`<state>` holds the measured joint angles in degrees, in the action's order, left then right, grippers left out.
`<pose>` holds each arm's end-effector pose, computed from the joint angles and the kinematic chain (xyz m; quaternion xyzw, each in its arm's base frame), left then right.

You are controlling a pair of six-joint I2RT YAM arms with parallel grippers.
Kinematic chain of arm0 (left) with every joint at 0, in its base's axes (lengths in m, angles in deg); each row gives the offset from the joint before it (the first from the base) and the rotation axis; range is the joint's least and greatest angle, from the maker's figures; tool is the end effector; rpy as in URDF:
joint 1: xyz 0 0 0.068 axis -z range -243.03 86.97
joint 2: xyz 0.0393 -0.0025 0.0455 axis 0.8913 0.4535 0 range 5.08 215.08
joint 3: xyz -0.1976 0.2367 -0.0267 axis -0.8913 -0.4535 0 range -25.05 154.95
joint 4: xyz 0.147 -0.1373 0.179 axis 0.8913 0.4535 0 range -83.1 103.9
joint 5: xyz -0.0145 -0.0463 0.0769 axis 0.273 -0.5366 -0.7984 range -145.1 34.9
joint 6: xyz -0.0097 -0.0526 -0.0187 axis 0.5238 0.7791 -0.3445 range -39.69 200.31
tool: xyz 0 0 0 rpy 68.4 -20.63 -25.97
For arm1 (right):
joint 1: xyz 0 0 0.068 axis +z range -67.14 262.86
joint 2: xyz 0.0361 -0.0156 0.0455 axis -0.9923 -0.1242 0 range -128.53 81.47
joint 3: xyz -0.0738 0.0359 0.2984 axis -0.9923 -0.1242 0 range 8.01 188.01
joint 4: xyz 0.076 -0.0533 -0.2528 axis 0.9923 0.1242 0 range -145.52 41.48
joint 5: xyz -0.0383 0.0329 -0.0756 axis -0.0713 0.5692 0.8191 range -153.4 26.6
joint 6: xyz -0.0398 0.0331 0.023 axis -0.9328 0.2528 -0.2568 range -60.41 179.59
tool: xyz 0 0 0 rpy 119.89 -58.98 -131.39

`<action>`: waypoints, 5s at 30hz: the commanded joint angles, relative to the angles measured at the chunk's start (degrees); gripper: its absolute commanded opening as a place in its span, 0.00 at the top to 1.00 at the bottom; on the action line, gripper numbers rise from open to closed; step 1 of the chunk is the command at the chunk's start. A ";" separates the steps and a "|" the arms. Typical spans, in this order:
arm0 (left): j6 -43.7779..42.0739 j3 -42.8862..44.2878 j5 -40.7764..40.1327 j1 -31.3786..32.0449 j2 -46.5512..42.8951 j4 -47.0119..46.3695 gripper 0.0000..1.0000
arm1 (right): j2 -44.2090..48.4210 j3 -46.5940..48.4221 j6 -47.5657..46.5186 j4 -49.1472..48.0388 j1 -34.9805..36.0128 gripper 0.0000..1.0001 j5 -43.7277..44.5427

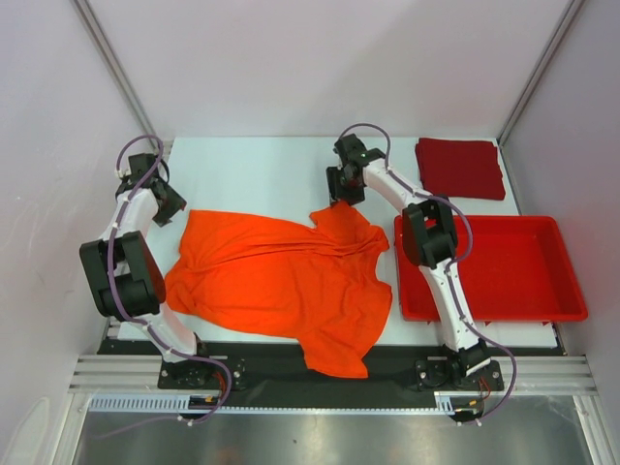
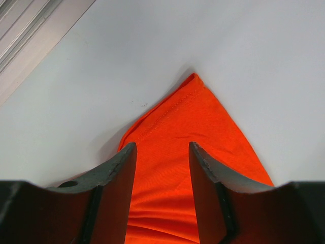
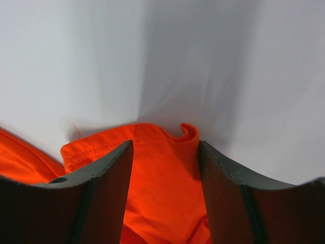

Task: Fold and stack the t-shirts
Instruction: Flatten the tshirt out

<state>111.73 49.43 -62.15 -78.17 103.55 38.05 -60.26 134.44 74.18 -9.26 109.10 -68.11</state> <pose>0.3705 0.1052 0.2707 -0.3933 0.8675 0.0158 0.3041 0.5108 0.2554 0.1917 -0.1083 0.9625 0.1229 0.2162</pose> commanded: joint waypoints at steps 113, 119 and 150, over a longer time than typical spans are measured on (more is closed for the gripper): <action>-12.08 16.13 5.91 -0.07 19.11 -4.88 0.48 | -2.50 2.42 -0.26 0.15 -3.65 0.94 -3.02; -12.96 13.15 6.17 0.37 17.89 -5.59 0.46 | -1.62 1.28 -0.18 -0.56 -3.74 0.94 -2.85; -13.40 15.25 4.85 2.39 23.69 -3.82 0.71 | -1.18 1.36 -0.26 -0.12 -4.27 0.95 -2.85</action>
<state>99.34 62.48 -57.23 -76.03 125.52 34.32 -62.60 136.28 74.09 -10.29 104.82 -71.41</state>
